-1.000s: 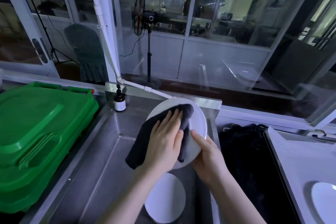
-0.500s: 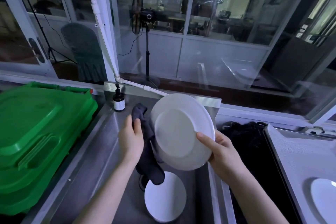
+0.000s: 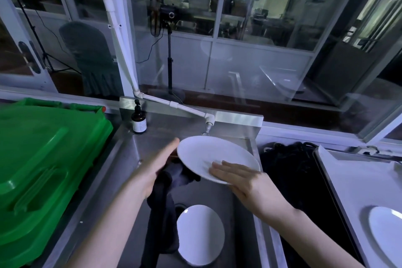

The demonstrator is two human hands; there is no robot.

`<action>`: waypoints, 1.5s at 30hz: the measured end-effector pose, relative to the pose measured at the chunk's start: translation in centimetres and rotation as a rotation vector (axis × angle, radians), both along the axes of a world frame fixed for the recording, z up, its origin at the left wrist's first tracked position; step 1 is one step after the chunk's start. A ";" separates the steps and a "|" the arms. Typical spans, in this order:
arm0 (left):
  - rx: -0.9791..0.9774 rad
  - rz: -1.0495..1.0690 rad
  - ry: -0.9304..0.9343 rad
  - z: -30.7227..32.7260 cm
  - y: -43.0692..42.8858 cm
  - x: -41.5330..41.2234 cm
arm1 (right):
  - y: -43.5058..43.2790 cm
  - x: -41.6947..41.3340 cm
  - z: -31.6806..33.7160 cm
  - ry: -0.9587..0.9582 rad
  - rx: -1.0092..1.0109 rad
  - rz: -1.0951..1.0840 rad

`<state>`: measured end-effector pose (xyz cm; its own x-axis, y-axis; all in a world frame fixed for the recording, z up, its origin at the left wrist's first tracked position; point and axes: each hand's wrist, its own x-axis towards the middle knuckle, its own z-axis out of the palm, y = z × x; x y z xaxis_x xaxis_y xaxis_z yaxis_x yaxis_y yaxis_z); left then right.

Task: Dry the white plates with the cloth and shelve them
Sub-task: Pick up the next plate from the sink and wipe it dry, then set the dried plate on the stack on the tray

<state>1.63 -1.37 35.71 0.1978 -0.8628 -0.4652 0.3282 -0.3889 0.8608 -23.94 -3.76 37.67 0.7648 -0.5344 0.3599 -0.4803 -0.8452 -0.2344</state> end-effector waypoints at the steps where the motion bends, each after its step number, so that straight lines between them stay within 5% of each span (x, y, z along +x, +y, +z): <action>1: -0.013 -0.027 -0.042 -0.1 0.0 0.0 | 0.0 0.0 -0.3 0.032 -0.070 0.020; 5: -0.053 -0.037 -0.131 -1.1 -0.4 -0.1 | -0.1 -0.2 -1.2 0.060 -0.168 -0.004; 12: -0.063 0.058 -0.100 -3.0 -0.9 -2.7 | -0.3 -4.6 -1.4 -0.153 0.071 -0.389; 16: -0.120 0.038 -0.100 -2.8 -1.6 -4.9 | -0.2 -8.3 -1.7 -0.502 0.409 -0.773; 20: -0.159 -0.064 -0.130 -2.7 -2.0 -8.6 | -0.1 -10.7 -2.1 -0.942 0.821 -0.845; 30: -0.296 -0.371 -0.318 -1.4 -3.7 -21.5 | 0.1 -24.0 -3.8 -1.160 0.874 -0.900; 45: -0.302 -0.731 -0.524 -7.1 -8.8 -47.4 | -0.5 -49.6 -8.2 -1.188 0.708 -1.202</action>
<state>-45.78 -10.13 28.60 -0.3187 -0.9249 -0.2075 -0.3657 -0.0820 0.9271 -73.59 -4.31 29.52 -0.5640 -0.8123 -0.1486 -0.0137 0.1891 -0.9819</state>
